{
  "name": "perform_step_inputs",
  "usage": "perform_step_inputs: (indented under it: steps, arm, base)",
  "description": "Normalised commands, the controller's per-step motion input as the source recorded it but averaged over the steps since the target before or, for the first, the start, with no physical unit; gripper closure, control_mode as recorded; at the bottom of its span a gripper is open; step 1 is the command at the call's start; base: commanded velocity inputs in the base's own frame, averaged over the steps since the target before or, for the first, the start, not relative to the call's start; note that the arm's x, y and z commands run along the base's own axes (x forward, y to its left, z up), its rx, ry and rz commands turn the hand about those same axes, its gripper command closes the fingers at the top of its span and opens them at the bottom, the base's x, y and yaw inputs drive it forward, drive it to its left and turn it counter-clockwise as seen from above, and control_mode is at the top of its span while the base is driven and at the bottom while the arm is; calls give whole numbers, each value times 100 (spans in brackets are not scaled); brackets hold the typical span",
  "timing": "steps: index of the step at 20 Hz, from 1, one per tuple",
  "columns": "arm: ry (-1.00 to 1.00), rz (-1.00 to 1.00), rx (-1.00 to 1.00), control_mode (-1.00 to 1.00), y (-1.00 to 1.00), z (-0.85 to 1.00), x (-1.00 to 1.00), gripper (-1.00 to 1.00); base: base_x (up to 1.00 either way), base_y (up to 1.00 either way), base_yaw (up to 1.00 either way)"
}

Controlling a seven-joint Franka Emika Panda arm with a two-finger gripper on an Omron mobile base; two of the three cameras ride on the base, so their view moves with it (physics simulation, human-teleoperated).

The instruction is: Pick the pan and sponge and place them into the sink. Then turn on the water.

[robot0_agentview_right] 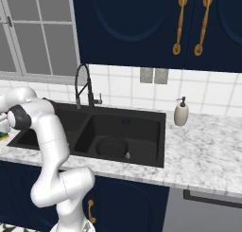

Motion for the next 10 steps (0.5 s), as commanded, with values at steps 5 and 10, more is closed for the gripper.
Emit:
perform_step_inputs:
  steps: [5, 10]
  arm:
    - [0, -10, 0, -100, 7, -10, 0, -100]
    - [0, -9, 0, -100, 11, -16, 0, -100]
  base:
    - [0, 0, 0]
    - [0, 0, 0]
